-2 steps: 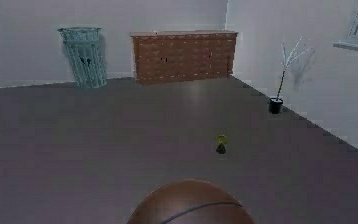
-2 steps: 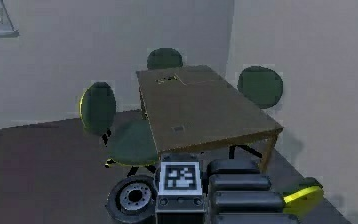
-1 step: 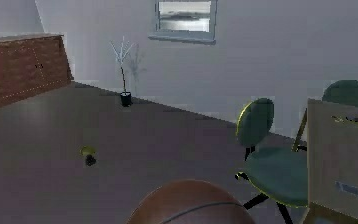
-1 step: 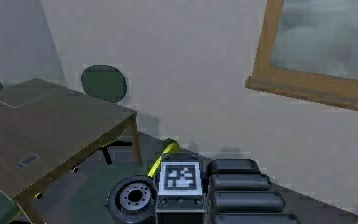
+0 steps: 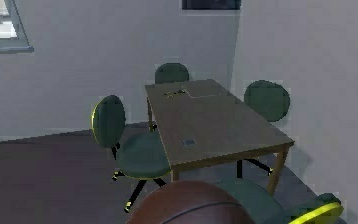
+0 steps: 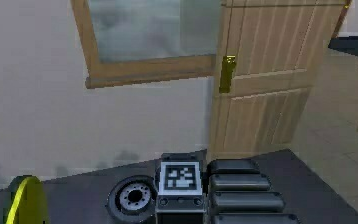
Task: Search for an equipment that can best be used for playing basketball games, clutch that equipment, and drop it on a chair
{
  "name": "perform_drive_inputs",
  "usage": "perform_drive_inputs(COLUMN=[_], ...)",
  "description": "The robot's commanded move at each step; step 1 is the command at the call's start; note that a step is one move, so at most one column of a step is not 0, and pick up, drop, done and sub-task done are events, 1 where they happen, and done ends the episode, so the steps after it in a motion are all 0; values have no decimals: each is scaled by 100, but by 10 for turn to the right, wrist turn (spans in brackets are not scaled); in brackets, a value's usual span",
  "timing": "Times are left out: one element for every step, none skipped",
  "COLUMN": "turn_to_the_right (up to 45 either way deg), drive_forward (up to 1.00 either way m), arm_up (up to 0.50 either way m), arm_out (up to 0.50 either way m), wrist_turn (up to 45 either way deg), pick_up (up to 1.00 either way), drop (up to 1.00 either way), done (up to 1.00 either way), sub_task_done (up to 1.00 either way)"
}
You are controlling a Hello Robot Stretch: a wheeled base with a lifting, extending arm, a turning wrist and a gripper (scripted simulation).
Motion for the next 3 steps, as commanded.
perform_drive_inputs(turn_to_the_right=[30, -450, -330], drive_forward=[0, 0, 0], arm_up=[0, 0, 0], arm_out=[0, 0, 0], wrist_turn=[0, 0, 0], pick_up=[0, 0, 0], drop=[0, 0, 0], done=[0, 0, 0], sub_task_done=[0, 0, 0])
